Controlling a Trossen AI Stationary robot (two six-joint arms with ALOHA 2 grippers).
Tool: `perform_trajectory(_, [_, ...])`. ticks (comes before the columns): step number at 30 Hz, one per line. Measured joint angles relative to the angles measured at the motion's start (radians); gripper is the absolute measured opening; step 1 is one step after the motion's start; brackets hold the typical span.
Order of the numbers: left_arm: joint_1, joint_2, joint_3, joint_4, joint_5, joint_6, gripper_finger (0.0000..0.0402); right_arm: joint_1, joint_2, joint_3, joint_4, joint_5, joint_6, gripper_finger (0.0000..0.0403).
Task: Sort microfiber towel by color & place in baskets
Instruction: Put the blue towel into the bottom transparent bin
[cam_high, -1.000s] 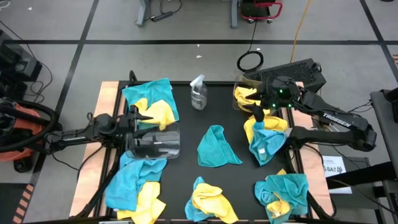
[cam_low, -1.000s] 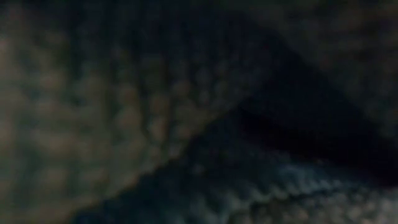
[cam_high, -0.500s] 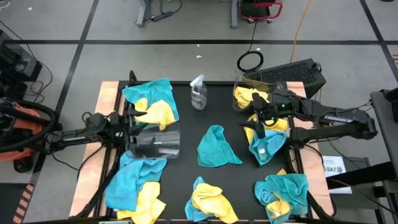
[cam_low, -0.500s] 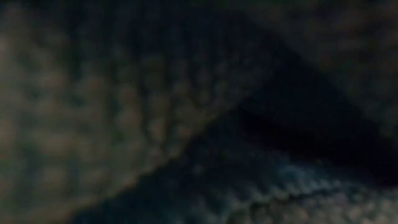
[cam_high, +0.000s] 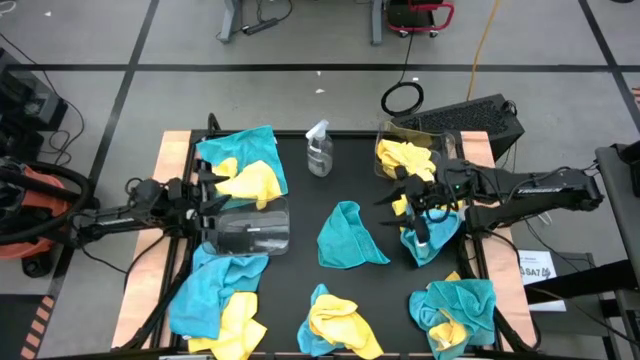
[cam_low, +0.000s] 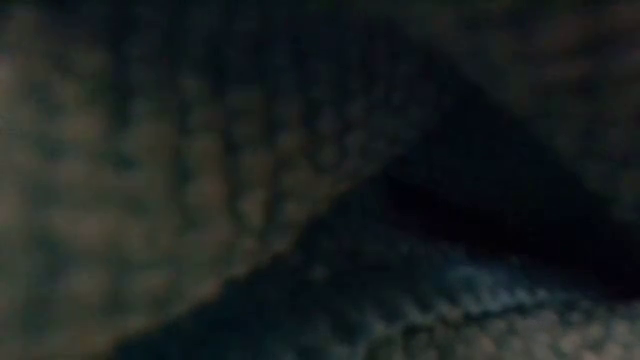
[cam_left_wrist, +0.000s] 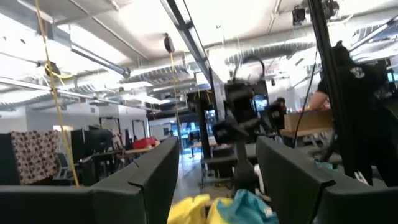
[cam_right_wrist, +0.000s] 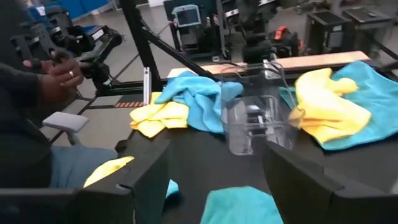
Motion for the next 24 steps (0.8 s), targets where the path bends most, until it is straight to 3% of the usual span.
perform_trajectory(8, [0.0,0.215,0.194,-0.012,0.015,0.066,0.0221,0.07,0.055,0.0,0.048,0.034,-0.005,0.024])
perform_trajectory(24, [-0.002,0.826,0.504,-0.003,0.04,0.072,0.0221,0.226,0.068,0.0,0.016,0.085,-0.036,0.024])
